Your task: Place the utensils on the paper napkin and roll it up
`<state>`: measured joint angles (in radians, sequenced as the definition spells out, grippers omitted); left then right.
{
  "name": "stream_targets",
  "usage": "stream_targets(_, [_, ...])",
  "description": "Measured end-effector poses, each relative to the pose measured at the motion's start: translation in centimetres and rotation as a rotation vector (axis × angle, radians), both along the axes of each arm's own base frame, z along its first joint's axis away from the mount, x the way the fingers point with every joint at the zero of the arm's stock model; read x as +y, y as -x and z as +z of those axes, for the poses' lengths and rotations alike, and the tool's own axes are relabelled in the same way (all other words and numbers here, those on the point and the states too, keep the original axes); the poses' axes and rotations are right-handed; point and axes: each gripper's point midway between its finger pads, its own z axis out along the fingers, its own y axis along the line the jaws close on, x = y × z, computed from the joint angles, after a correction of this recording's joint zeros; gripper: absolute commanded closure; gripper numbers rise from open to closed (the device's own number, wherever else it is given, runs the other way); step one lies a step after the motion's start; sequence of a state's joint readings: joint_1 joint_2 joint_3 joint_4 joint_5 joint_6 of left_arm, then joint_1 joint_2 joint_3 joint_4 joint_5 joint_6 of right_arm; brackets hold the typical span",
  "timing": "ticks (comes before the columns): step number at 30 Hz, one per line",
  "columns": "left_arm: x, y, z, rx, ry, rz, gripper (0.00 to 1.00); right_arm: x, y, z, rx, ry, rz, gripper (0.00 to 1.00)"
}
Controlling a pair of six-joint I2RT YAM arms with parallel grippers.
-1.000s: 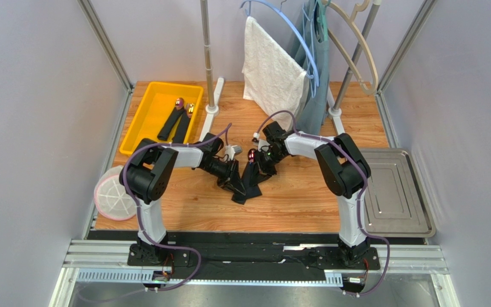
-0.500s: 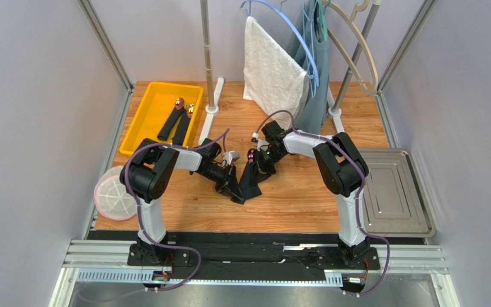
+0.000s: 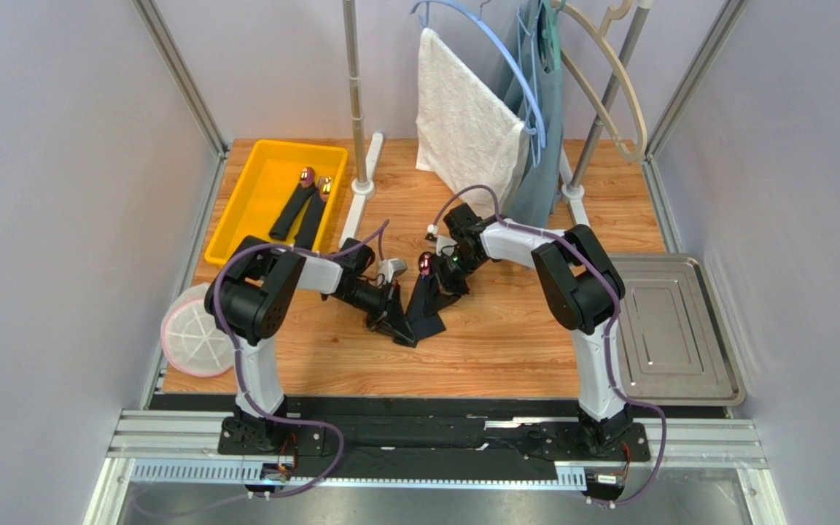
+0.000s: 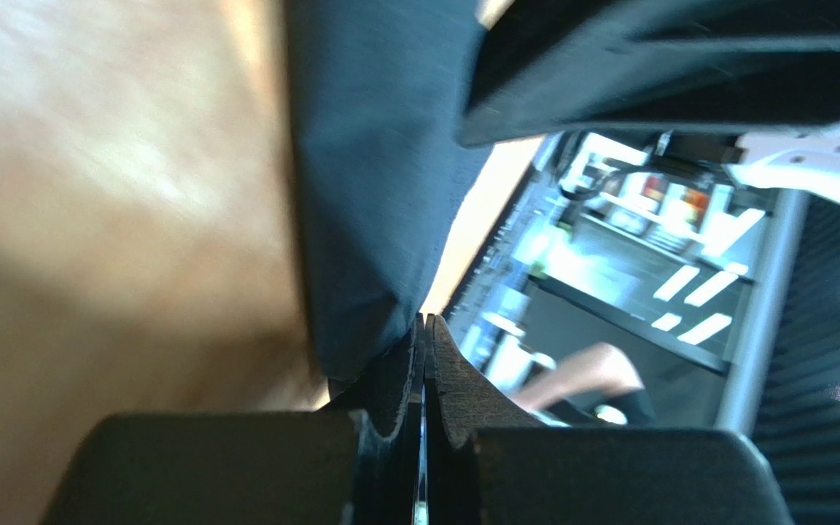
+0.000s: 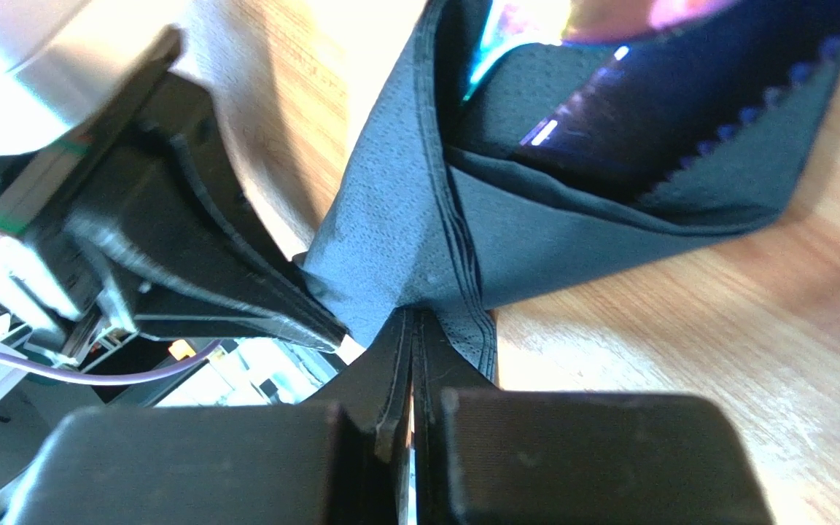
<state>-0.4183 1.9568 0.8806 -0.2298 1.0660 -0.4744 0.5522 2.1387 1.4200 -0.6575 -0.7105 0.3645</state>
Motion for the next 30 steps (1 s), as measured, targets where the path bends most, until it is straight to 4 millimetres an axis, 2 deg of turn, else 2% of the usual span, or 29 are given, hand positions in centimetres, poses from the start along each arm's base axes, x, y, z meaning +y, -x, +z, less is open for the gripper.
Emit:
stream_targets(3, [0.1, -0.6, 1.1, -0.093, -0.006, 0.008, 0.99, 0.0, -0.1, 0.0, -0.009, -0.001, 0.007, 1.0])
stream_targets(6, [-0.3, -1.7, 3.3, -0.203, 0.031, 0.012, 1.0, 0.0, -0.1, 0.0, -0.013, -0.003, 0.012, 1.0])
stream_targets(9, [-0.8, -2.1, 4.1, -0.255, 0.055, 0.006, 1.0, 0.0, -0.1, 0.0, -0.016, -0.004, 0.016, 1.0])
stream_targets(11, [-0.9, -2.0, 3.4, -0.245, 0.045, 0.003, 1.0, 0.0, -0.1, 0.0, -0.018, -0.002, 0.018, 1.0])
stream_targets(15, [-0.5, -1.6, 0.1, -0.165, -0.023, 0.008, 1.0, -0.1, -0.2, 0.1, -0.026, 0.005, 0.023, 1.0])
stream_targets(16, [-0.6, -1.3, -0.2, -0.132, -0.016, 0.006, 1.0, -0.1, -0.2, 0.1, -0.031, 0.009, 0.026, 0.99])
stream_targets(19, [-0.7, -1.4, -0.2, -0.104, -0.008, 0.008, 1.0, -0.2, -0.4, 0.1, -0.041, 0.027, 0.028, 0.9])
stream_targets(23, [-0.9, -1.7, -0.2, -0.092, -0.006, 0.009, 1.0, -0.9, -1.3, 0.1, -0.045, 0.06, -0.018, 0.63])
stream_targets(30, [-0.9, -1.7, -0.2, -0.071, -0.002, 0.01, 1.0, -3.7, -6.6, 1.0, -0.123, 0.095, -0.211, 0.49])
